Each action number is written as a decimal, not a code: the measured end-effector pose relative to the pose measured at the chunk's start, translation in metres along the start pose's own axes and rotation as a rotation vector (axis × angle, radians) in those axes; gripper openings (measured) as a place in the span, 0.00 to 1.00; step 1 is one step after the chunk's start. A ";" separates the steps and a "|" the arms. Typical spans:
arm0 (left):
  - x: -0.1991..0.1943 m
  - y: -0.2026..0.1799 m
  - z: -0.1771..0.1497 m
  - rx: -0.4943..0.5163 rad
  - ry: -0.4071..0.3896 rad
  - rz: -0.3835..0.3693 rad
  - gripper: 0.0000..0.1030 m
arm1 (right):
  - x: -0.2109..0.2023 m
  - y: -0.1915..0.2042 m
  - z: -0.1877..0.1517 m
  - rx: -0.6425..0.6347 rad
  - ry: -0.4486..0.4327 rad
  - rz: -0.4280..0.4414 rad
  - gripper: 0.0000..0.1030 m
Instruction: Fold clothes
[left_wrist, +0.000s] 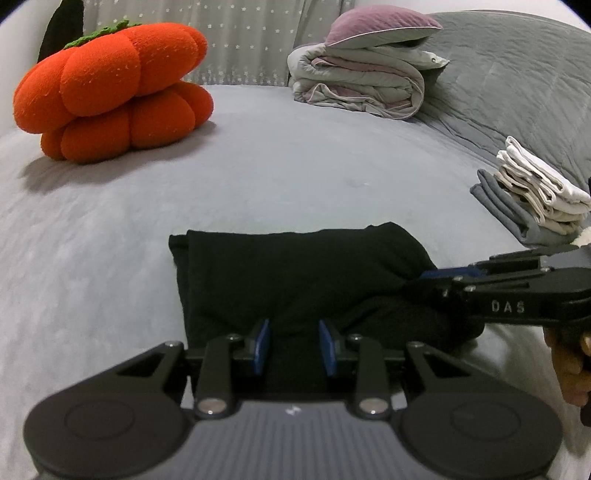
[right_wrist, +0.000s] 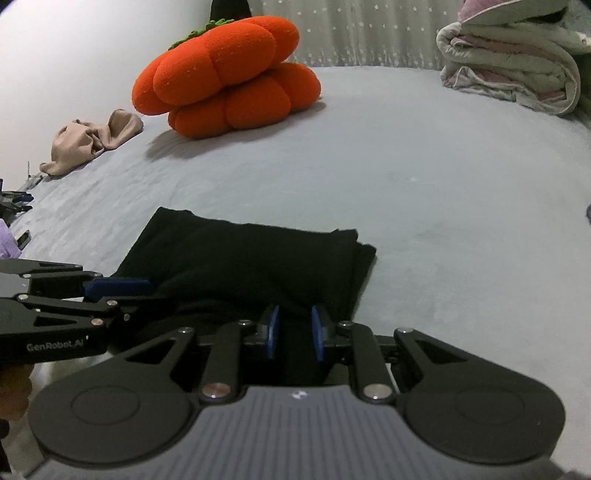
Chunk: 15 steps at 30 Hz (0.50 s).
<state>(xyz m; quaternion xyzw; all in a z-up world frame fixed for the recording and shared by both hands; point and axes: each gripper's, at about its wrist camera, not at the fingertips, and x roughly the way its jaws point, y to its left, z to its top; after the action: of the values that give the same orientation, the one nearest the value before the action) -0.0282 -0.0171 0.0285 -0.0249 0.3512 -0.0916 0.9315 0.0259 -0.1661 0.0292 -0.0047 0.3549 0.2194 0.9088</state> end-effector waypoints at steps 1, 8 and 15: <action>-0.002 -0.001 0.002 0.008 -0.012 0.008 0.31 | -0.002 0.000 0.001 0.005 -0.013 -0.001 0.19; -0.011 0.009 0.017 -0.019 -0.088 0.018 0.31 | 0.006 0.000 0.002 0.031 -0.048 -0.028 0.19; 0.018 0.010 0.017 0.005 -0.034 0.058 0.31 | 0.016 0.006 -0.001 0.006 -0.032 -0.041 0.20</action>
<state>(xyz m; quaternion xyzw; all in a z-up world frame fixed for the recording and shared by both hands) -0.0017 -0.0112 0.0285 -0.0141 0.3358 -0.0649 0.9396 0.0329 -0.1547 0.0192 -0.0056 0.3407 0.1998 0.9187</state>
